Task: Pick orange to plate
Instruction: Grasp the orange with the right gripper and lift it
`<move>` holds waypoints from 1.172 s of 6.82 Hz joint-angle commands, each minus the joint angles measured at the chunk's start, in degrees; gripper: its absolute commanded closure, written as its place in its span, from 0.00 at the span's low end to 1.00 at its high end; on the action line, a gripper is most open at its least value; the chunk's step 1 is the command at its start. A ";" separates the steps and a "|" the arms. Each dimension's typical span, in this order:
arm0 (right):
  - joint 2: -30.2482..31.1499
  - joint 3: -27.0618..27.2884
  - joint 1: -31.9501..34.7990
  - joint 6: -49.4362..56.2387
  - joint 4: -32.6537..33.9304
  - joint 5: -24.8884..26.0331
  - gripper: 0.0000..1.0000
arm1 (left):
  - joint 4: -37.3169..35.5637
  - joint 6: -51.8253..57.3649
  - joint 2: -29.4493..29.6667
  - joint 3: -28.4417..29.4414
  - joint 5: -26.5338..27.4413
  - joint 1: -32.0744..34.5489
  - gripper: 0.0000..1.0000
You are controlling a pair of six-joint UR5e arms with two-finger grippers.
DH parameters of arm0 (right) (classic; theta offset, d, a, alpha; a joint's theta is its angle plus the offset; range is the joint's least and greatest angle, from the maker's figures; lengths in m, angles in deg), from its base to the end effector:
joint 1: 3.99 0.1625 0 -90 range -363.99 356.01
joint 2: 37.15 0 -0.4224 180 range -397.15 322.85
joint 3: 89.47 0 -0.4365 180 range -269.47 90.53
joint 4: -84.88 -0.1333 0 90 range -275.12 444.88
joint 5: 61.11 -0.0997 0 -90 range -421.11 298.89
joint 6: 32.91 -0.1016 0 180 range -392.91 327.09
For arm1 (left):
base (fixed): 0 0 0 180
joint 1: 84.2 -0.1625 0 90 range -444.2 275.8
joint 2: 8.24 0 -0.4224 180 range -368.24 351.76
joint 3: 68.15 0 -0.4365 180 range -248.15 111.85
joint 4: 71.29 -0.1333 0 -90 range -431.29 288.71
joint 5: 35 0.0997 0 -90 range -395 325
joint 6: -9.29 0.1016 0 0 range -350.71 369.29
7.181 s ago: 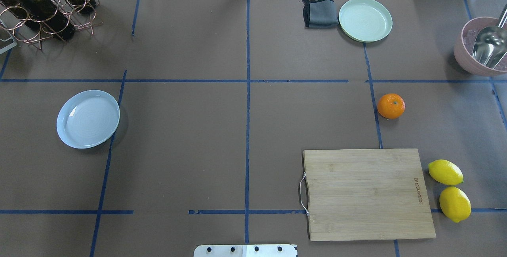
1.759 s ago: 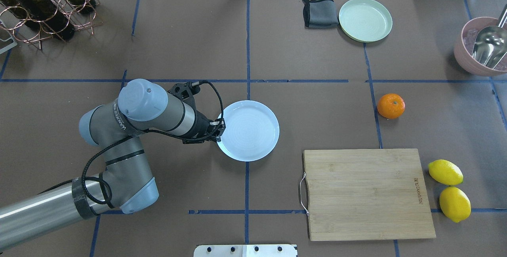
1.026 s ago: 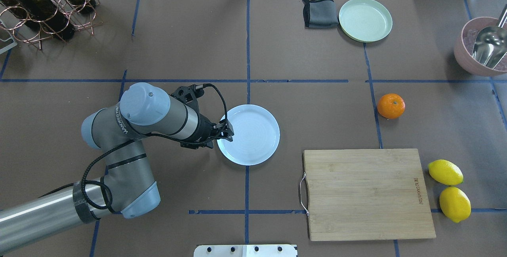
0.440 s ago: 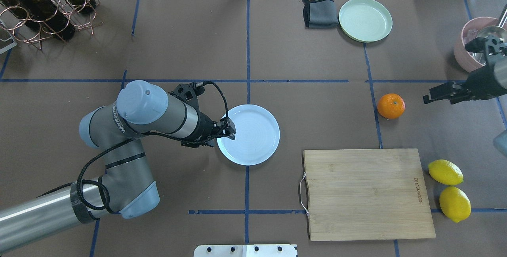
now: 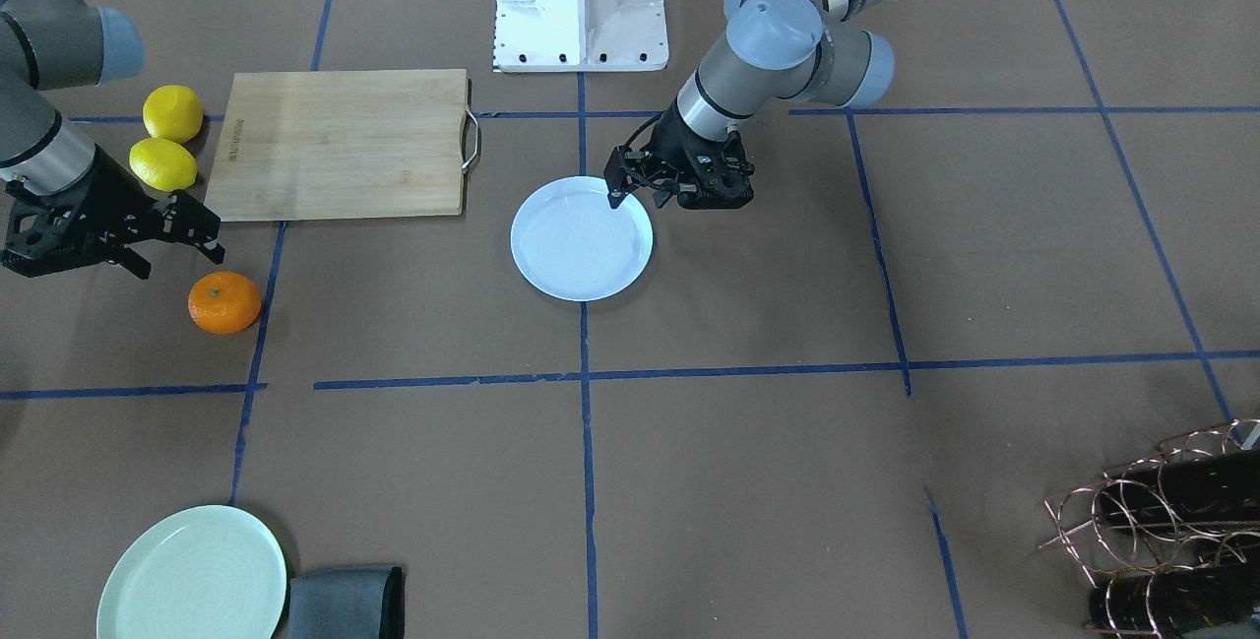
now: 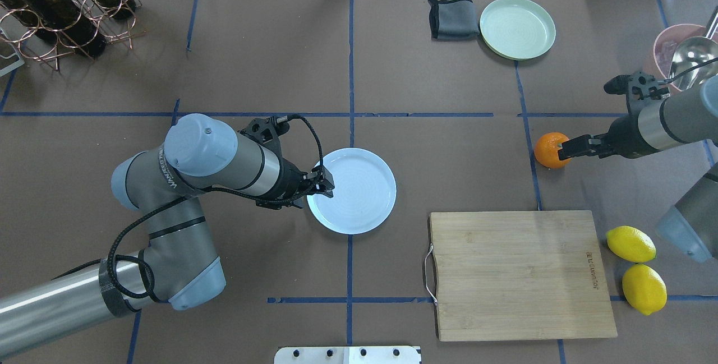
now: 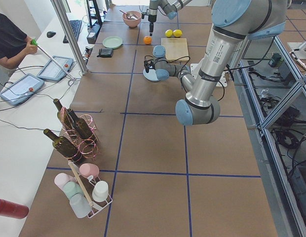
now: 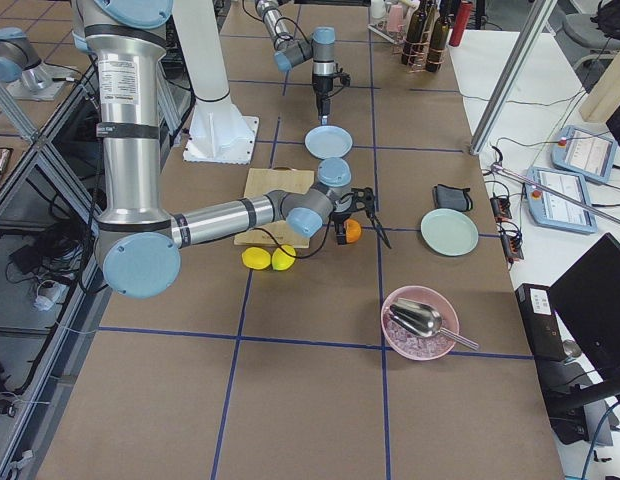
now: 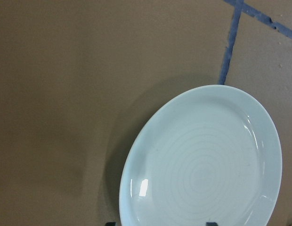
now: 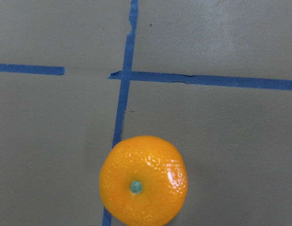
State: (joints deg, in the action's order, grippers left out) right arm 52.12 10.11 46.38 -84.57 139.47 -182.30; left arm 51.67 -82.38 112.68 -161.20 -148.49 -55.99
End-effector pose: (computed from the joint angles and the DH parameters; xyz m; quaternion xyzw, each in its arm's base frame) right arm -0.2993 -0.4879 0.4960 0.0845 -0.4407 -0.0109 0.8936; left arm 0.5764 -0.4145 0.2258 -0.0414 0.5644 -0.1021 0.8181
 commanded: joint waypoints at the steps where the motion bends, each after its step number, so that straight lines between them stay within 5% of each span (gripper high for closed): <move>1: -3.12 0.17 -0.89 -0.11 4.44 3.83 0.00 | 0.00 -0.09 0.02 0.06 -0.06 0.00 0.29; 8: -5.15 -3.08 -4.57 0.07 4.90 7.81 0.00 | 0.00 -0.09 0.02 -0.03 0.03 0.00 0.27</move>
State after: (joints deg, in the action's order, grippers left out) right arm 47.83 7.85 42.29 -84.43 144.31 -174.71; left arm 51.67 -82.47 112.66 -161.22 -148.53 -55.99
